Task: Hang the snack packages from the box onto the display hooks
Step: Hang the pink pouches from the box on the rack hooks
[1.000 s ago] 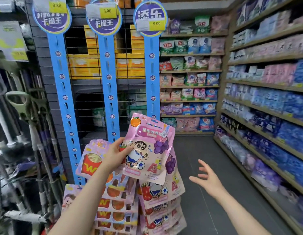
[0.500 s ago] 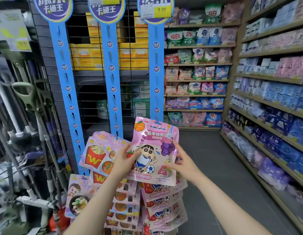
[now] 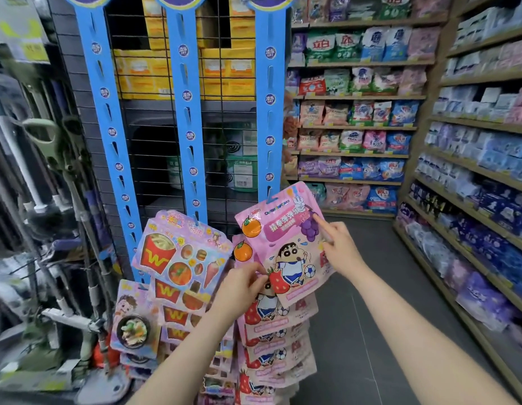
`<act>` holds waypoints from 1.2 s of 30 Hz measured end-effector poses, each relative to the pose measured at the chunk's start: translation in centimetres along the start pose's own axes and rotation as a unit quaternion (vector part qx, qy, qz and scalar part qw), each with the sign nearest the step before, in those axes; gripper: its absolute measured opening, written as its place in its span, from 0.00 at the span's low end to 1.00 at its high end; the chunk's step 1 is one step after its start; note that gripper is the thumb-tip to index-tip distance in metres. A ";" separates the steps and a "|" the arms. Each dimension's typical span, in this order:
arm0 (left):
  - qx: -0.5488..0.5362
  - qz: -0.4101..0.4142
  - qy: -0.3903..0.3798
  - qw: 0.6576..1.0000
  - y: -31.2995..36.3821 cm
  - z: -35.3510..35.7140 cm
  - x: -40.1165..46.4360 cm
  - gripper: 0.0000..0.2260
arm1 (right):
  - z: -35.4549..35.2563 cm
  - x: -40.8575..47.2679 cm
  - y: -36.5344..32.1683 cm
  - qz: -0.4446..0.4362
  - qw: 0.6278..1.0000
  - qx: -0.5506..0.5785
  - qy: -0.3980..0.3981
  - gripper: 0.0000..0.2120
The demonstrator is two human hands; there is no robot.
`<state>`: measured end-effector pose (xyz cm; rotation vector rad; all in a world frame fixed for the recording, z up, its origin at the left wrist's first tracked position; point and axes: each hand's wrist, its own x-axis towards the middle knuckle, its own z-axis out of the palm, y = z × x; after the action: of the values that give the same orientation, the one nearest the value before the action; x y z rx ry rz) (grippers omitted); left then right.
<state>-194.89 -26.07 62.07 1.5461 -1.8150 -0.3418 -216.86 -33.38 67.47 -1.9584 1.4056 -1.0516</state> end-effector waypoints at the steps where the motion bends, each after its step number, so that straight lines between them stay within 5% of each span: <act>1: 0.013 0.000 -0.005 1.000 0.0 0.3 0.3 0.05 | 0.1 0.2 0.3 -0.003 1.000 0.000 0.006 0.27; 14: -0.023 -0.088 0.078 0.993 -3.8 -2.1 -2.1 0.10 | 2.0 -1.3 1.7 -0.036 0.999 0.019 0.034 0.25; 18: -0.049 -0.075 0.069 0.994 -3.1 -2.9 -2.4 0.07 | 1.1 -2.1 0.7 -0.062 0.995 0.001 0.072 0.17; 26: -0.065 -0.020 0.073 0.995 -1.3 -6.1 -3.1 0.04 | 0.2 -5.2 -2.1 -0.073 0.991 -0.049 0.104 0.21; 36: -0.074 0.020 0.021 0.997 -10.0 -14.5 -8.3 0.04 | 9.9 -12.3 -9.1 -0.044 0.991 -0.041 0.117 0.15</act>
<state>-177.55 -17.26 63.32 1.4042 -1.7449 -0.4115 -205.80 -19.11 65.14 -2.0238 1.5183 -1.3186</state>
